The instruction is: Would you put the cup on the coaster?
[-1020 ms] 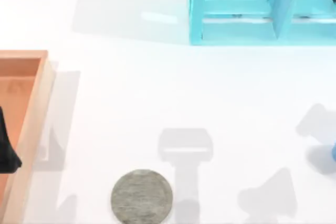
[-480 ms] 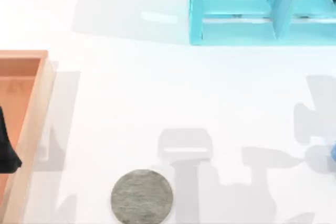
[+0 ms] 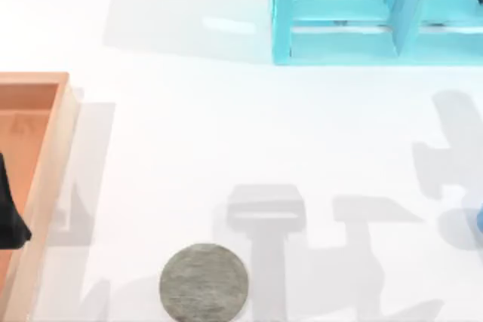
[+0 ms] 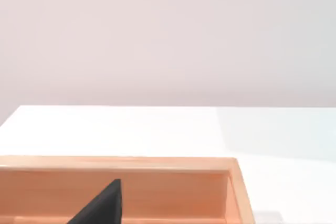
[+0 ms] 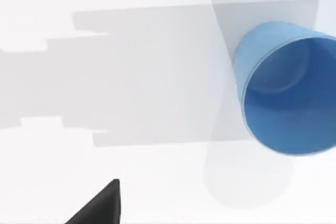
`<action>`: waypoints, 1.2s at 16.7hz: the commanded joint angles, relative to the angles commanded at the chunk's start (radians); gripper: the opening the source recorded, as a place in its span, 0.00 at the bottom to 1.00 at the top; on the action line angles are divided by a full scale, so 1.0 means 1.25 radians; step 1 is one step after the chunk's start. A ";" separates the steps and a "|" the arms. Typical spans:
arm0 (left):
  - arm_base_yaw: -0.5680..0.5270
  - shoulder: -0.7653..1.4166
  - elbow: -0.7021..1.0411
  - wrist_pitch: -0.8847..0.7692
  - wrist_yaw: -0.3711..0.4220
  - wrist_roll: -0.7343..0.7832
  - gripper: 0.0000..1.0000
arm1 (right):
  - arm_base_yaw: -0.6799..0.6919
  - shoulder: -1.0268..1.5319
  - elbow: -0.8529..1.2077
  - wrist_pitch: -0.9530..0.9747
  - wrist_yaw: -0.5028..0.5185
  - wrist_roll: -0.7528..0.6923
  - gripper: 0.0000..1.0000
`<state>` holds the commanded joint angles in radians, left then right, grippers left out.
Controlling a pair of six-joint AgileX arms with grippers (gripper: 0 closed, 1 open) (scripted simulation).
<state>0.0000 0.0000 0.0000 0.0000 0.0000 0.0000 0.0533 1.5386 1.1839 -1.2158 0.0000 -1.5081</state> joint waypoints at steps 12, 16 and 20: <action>0.000 0.000 0.000 0.000 0.000 0.000 1.00 | 0.003 0.086 -0.200 0.293 0.000 0.005 1.00; 0.000 0.000 0.000 0.000 0.000 0.000 1.00 | 0.003 0.101 -0.232 0.332 0.000 0.005 1.00; 0.000 0.000 0.000 0.000 0.000 0.000 1.00 | 0.003 0.101 -0.232 0.332 0.000 0.005 0.85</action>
<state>0.0000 0.0000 0.0000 0.0000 0.0000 0.0000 0.0574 1.6644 0.8945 -0.8006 0.0001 -1.5020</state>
